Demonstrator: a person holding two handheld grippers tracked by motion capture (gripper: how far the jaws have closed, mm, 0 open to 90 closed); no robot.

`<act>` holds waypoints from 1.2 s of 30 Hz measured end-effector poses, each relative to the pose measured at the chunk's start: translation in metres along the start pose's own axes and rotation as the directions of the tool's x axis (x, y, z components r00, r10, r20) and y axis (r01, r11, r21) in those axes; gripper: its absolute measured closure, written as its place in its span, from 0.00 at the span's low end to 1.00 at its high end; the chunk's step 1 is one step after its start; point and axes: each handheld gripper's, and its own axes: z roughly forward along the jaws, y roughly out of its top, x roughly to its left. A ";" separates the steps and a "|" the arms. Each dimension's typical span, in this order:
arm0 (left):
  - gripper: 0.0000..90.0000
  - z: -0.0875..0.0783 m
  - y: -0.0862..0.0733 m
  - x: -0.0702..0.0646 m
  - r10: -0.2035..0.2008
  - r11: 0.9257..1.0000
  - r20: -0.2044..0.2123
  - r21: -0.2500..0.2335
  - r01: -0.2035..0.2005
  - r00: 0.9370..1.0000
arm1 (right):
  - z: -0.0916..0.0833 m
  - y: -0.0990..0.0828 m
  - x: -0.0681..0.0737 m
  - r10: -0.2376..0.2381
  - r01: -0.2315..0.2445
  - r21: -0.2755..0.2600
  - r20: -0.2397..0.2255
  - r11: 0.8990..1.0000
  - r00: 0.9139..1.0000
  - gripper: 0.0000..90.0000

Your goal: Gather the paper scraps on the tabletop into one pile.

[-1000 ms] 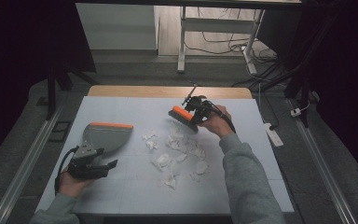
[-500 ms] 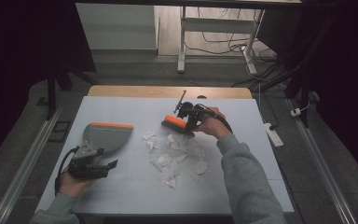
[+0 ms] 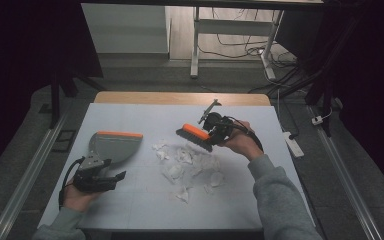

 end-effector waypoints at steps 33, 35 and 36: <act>0.30 -0.001 0.000 0.000 -0.002 1.000 -0.006 -0.007 0.002 1.000 | 0.069 0.097 0.041 0.398 -0.439 -0.170 -0.227 0.882 0.889 0.79; 0.30 0.000 0.000 0.000 0.003 1.000 -0.006 -0.003 -0.003 1.000 | 0.080 0.099 0.041 0.420 -0.468 -0.170 -0.257 0.867 0.870 0.79; 0.30 0.000 0.000 0.000 0.003 1.000 -0.006 -0.002 -0.003 1.000 | 0.085 0.100 0.040 0.436 -0.491 -0.170 -0.277 0.855 0.856 0.79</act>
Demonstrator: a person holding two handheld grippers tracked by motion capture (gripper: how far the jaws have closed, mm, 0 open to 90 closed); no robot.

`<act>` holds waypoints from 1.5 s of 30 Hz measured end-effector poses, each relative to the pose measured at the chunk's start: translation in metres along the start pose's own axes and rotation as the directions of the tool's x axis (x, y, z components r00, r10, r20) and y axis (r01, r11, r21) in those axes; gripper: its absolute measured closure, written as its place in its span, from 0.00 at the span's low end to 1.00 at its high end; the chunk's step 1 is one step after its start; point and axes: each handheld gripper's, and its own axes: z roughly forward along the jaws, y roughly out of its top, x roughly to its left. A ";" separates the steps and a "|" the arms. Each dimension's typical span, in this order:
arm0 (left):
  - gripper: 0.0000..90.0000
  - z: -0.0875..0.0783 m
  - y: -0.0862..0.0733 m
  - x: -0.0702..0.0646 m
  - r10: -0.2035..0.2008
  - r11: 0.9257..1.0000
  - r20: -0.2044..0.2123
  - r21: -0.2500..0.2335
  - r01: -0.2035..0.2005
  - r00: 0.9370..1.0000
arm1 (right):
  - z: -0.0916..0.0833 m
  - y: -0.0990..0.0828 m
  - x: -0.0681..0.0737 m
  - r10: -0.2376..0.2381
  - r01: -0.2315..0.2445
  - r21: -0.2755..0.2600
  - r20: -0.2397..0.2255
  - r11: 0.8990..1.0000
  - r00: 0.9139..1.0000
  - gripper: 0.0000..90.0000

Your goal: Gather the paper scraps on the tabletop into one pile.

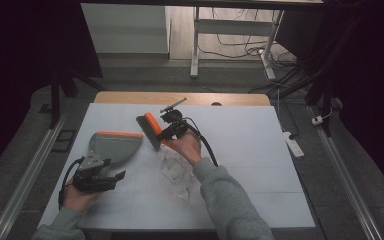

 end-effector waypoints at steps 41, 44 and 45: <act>0.30 0.000 0.000 0.001 0.001 1.000 -0.006 0.001 -0.001 1.000 | -0.031 -0.056 -0.005 -0.016 0.015 0.049 0.022 0.999 1.000 0.79; 0.30 0.000 0.000 0.000 0.003 1.000 -0.006 0.003 -0.003 1.000 | -0.046 -0.064 -0.015 -0.005 0.002 0.047 0.068 0.999 0.998 0.79; 0.30 0.000 0.000 0.000 0.005 1.000 -0.005 0.003 -0.005 1.000 | -0.051 -0.067 -0.017 -0.001 -0.002 0.043 0.079 0.999 0.997 0.79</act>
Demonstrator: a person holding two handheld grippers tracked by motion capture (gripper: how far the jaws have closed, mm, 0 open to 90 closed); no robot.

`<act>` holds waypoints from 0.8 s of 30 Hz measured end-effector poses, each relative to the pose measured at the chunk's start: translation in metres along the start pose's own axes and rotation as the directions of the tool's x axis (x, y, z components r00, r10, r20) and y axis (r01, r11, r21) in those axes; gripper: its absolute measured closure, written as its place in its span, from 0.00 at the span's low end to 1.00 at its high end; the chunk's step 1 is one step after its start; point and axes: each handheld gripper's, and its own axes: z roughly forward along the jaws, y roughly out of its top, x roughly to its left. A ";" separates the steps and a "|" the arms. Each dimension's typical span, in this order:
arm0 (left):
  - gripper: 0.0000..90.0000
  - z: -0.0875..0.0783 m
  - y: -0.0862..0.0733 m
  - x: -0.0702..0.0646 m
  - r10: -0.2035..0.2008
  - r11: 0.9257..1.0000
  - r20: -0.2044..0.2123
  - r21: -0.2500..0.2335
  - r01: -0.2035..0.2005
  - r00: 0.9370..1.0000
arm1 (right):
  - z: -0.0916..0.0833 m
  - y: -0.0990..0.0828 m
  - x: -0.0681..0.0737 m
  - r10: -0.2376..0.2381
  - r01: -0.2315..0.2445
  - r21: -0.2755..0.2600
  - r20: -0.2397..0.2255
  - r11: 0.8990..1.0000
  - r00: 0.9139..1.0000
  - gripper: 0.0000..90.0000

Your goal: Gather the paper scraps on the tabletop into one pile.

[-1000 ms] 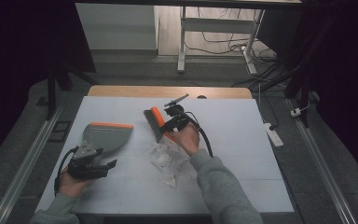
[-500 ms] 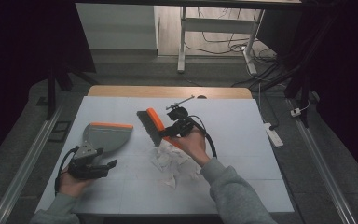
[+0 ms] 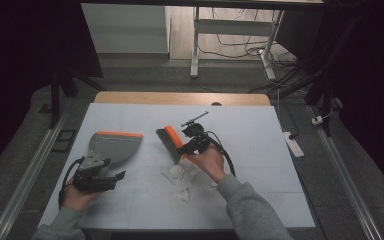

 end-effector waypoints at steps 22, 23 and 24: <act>0.30 -0.003 -0.001 0.003 -0.018 1.000 -0.013 -0.006 0.018 1.000 | -0.041 -0.033 0.052 -0.150 0.150 -0.017 -0.227 0.989 0.962 0.79; 0.30 -0.003 -0.001 0.003 -0.018 1.000 -0.014 -0.006 0.018 1.000 | -0.035 -0.035 0.057 -0.159 0.165 0.006 -0.230 0.986 0.960 0.79; 0.30 -0.003 -0.001 0.003 -0.017 1.000 -0.013 -0.005 0.017 1.000 | -0.029 -0.036 0.061 -0.167 0.177 0.027 -0.231 0.984 0.959 0.79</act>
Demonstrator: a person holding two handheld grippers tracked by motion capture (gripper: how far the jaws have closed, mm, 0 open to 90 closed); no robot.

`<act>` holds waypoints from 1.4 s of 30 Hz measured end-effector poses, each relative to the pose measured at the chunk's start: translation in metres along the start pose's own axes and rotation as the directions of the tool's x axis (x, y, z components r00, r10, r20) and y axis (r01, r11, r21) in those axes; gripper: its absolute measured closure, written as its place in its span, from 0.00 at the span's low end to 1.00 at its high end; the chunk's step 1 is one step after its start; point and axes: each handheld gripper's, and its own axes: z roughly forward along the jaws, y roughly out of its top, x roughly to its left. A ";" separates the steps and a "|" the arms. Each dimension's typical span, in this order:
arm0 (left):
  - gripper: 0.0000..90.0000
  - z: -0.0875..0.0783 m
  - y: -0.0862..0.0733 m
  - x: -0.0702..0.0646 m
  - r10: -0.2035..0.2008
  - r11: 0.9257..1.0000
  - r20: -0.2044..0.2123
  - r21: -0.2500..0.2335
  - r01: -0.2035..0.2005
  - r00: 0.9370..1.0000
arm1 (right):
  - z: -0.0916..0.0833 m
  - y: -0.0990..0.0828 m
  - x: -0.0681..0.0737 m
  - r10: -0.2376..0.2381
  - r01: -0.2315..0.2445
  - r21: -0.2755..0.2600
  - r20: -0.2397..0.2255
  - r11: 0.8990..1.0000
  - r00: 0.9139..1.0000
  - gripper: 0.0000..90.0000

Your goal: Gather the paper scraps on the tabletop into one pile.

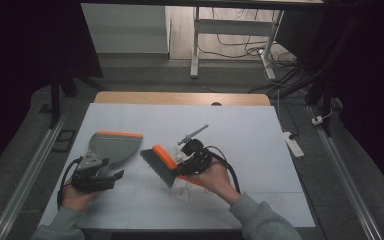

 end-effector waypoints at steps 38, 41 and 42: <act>0.30 0.003 -0.001 -0.001 0.003 1.000 -0.003 0.013 -0.003 1.000 | -0.054 -0.035 0.000 -0.175 0.173 0.034 0.071 0.984 0.982 0.79; 0.30 0.003 -0.001 -0.001 0.003 1.000 -0.002 0.011 -0.003 1.000 | -0.050 -0.036 0.012 -0.220 0.217 0.065 0.033 0.974 0.975 0.79; 0.30 0.003 -0.001 -0.001 0.002 1.000 -0.002 0.011 -0.002 1.000 | -0.047 -0.037 0.016 -0.234 0.231 0.085 0.025 0.969 0.972 0.79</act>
